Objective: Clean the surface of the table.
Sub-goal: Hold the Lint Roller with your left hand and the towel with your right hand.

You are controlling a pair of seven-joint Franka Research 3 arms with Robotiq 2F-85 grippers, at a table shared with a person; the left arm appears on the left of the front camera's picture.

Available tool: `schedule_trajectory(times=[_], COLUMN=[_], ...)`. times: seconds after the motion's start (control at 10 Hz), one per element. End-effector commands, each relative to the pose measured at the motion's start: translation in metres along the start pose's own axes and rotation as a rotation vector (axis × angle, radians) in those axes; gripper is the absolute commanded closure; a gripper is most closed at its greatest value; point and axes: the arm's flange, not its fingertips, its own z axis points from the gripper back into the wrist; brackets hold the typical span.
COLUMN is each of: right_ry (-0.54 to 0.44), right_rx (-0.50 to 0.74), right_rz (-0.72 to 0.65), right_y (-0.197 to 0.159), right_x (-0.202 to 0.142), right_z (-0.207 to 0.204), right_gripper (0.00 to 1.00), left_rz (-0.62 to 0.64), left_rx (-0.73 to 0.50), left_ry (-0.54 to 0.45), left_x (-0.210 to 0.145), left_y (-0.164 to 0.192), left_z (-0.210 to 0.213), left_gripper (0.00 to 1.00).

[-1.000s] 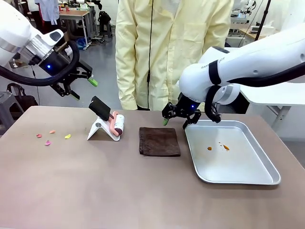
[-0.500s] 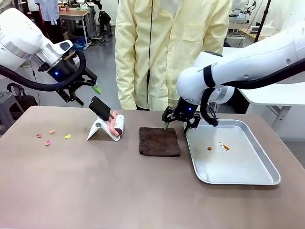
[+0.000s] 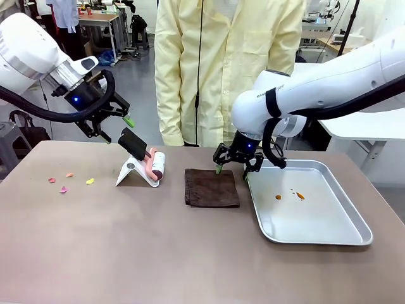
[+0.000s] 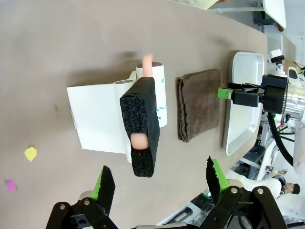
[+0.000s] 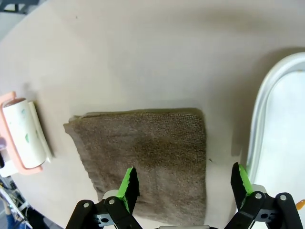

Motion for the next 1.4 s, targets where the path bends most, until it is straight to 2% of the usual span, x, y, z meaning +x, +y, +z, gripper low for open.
schedule_trajectory(times=[0.0,0.5,0.9,1.3], right_ry=[-0.013,0.032,0.086,0.073], right_rx=[-0.036,-0.071,-0.031,-0.016], right_rz=[-0.001,-0.013,-0.026,0.010], right_y=[0.005,0.004,0.010,0.019], right_x=[0.003,0.006,0.004,-0.003], right_z=[0.000,-0.014,-0.022,-0.019], right_gripper=[0.00,0.00,0.00,0.00], left_rz=[0.017,0.029,0.036,0.035], left_rx=[0.026,0.025,0.054,0.049], left_ry=[0.030,0.074,0.104,0.103], left_x=[0.010,0.020,0.023,0.025], left_y=[-0.001,0.004,0.003,0.001], left_z=[-0.002,-0.016,-0.026,-0.029], left_gripper=[0.00,0.00,0.00,0.00])
